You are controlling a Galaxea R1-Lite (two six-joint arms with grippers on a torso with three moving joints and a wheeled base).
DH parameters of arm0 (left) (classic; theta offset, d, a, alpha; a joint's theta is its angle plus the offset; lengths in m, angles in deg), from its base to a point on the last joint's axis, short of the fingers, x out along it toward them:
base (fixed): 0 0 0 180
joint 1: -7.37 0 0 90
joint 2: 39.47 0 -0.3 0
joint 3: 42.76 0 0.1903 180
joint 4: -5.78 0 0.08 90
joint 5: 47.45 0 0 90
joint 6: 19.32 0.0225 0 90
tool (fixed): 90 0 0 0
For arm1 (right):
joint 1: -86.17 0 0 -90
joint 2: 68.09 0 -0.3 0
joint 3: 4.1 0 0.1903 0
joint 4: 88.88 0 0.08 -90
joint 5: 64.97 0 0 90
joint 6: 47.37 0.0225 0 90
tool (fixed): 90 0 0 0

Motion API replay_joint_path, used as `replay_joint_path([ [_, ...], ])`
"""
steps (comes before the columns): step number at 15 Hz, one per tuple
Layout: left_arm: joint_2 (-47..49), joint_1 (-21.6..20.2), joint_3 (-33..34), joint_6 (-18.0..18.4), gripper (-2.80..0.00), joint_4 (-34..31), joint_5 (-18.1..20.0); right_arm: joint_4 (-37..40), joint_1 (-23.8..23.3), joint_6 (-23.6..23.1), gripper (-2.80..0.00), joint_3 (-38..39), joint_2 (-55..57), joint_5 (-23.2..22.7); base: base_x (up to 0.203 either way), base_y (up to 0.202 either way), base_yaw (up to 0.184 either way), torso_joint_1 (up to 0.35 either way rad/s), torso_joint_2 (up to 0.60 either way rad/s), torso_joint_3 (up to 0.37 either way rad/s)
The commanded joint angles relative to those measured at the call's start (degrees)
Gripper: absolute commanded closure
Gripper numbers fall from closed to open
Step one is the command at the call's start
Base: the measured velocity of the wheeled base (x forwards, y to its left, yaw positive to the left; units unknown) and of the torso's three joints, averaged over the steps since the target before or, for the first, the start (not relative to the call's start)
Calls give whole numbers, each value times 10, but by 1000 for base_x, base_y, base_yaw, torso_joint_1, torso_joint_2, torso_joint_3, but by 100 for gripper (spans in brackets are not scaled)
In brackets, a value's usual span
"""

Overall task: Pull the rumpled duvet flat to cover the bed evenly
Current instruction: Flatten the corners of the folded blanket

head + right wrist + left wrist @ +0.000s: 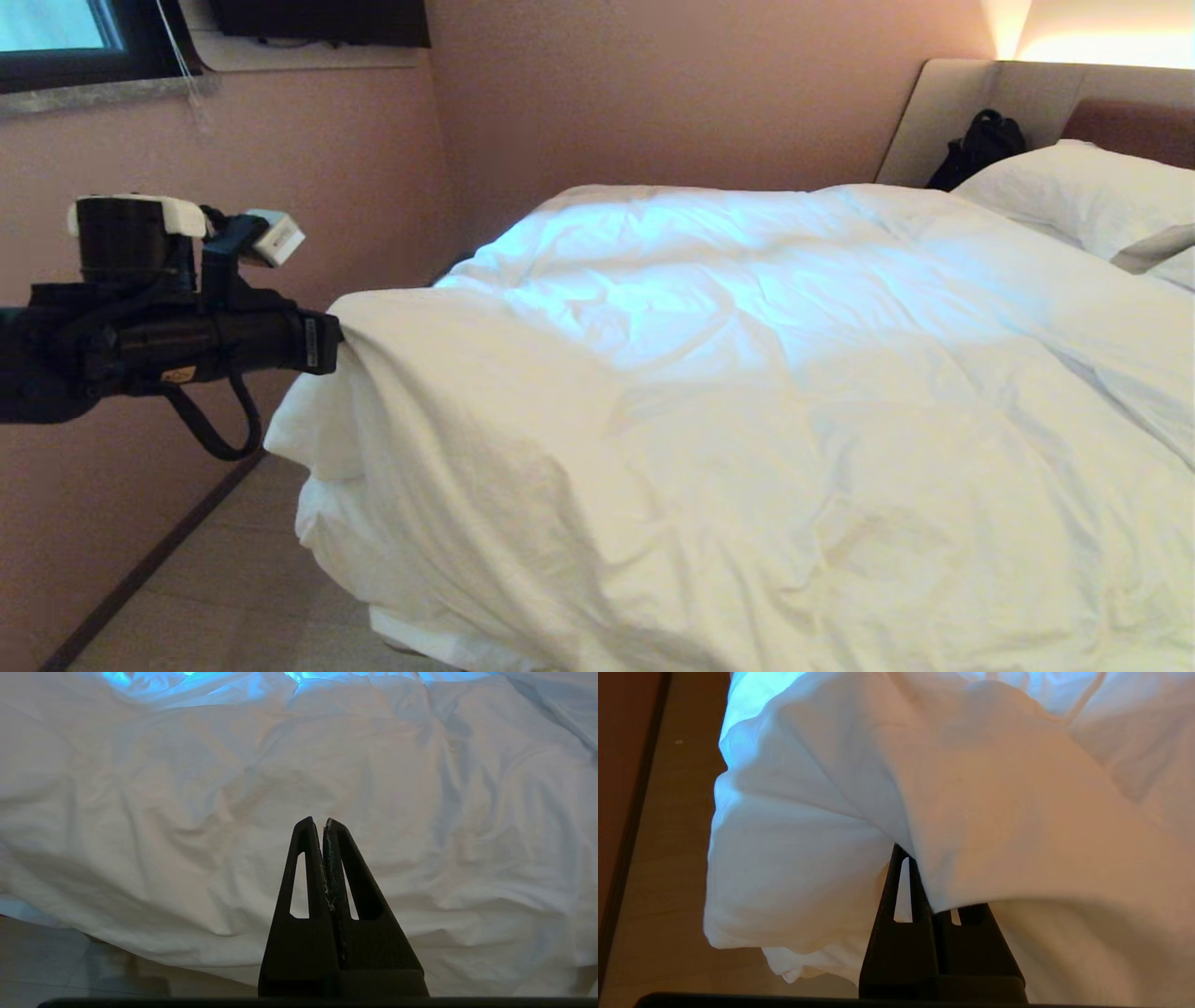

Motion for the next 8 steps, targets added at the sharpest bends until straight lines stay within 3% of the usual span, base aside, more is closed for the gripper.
replay_joint_path([
  [1, 29, -1, -4, 1, 0, 3, 1, 0, 0, 0, 0, 0, 0, 0, 0, 0, 0, 0, 0, 0],
  [8, 36, 0, 1, -1, 0, 15, 2, 0, 0, 0, 0, 0, 0, 0, 0, 0, 0, 0, 0, 0],
])
